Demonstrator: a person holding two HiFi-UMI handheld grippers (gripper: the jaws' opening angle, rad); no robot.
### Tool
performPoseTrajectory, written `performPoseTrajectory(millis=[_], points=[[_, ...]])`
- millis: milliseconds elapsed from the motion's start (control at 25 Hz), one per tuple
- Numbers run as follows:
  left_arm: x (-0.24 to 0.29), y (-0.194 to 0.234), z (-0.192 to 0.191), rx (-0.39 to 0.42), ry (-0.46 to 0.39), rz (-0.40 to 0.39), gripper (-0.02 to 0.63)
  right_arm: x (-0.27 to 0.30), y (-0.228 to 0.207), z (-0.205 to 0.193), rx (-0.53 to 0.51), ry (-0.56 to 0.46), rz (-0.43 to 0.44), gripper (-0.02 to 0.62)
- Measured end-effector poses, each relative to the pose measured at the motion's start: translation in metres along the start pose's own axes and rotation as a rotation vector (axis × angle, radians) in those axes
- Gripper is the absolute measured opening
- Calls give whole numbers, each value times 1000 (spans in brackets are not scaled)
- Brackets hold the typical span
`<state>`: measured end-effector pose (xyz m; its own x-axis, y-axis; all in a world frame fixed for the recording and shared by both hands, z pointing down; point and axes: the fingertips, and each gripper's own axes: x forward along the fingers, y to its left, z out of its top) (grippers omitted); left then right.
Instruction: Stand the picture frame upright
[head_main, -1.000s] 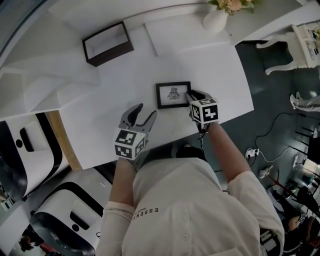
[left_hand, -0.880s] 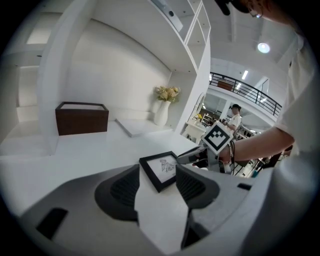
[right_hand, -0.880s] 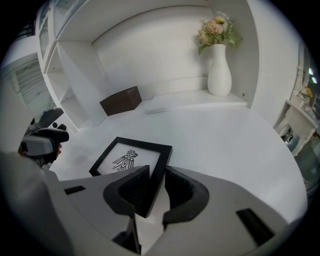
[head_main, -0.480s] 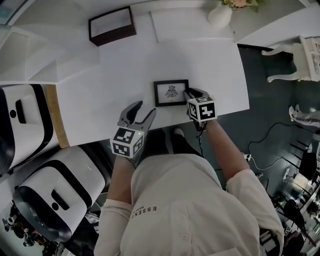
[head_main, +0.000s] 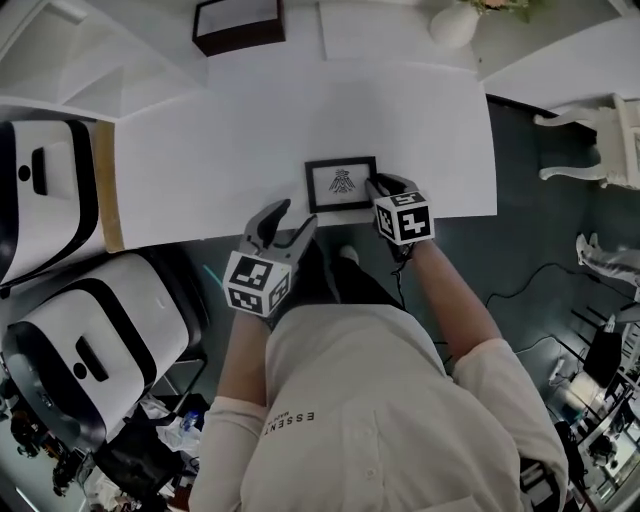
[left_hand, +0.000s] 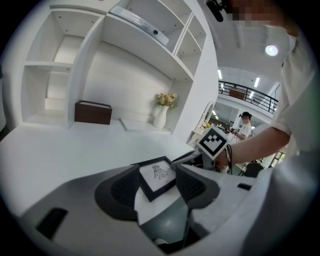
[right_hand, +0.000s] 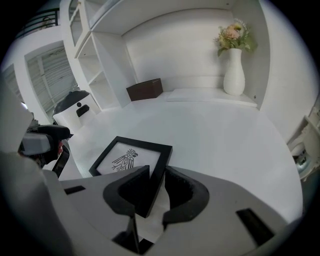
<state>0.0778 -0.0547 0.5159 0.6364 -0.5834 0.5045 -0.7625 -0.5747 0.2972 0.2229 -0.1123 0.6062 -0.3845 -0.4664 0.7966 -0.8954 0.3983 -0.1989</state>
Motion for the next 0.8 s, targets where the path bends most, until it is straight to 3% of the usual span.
performPoseTrajectory(millis=[200, 560, 800], points=[[-5, -11, -28, -68, 5, 27, 222, -6, 5, -10, -34, -7, 29, 107], [5, -34, -71, -165, 31, 1, 221, -21, 7, -31, -92, 3, 67, 107], [17, -39, -93, -345, 40, -23, 219, -31, 0, -45, -111, 5, 84, 107]])
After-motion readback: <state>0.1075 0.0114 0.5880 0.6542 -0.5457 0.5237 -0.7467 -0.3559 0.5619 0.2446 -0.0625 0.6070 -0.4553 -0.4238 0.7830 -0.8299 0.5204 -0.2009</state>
